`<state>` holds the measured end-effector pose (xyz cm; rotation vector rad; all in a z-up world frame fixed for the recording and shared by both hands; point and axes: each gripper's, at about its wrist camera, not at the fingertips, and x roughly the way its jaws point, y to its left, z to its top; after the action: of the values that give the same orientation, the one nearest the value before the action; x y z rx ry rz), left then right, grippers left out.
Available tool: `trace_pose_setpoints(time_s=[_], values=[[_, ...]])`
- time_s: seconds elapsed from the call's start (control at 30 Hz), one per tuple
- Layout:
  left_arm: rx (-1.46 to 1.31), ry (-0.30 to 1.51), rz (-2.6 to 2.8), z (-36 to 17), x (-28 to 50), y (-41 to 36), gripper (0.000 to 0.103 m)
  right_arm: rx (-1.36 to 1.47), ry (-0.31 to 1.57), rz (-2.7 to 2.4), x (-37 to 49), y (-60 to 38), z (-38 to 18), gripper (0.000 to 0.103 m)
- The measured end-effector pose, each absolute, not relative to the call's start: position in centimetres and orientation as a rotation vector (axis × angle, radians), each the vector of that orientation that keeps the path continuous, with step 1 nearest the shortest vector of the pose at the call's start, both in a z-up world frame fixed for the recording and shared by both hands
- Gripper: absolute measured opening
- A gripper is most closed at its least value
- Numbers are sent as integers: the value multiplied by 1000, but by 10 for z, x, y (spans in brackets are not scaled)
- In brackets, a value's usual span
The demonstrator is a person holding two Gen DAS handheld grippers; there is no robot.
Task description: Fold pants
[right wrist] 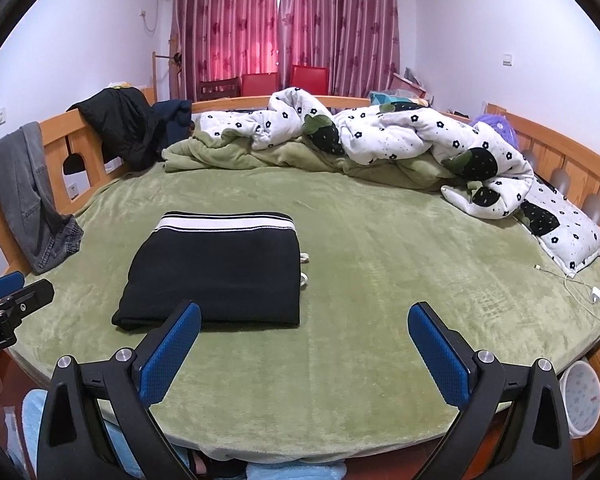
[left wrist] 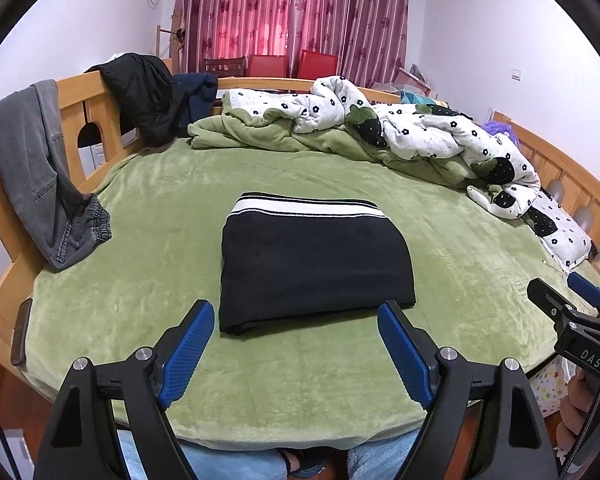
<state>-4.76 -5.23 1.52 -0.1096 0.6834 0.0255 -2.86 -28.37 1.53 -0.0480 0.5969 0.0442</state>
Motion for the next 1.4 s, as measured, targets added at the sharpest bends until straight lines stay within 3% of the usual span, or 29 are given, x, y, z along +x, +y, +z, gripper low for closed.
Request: trace_pose_setpoints(time_s=[1.4], values=[[-103,665,32,22,-46,-45,83,-50,576,42,-34,-272,17,102]])
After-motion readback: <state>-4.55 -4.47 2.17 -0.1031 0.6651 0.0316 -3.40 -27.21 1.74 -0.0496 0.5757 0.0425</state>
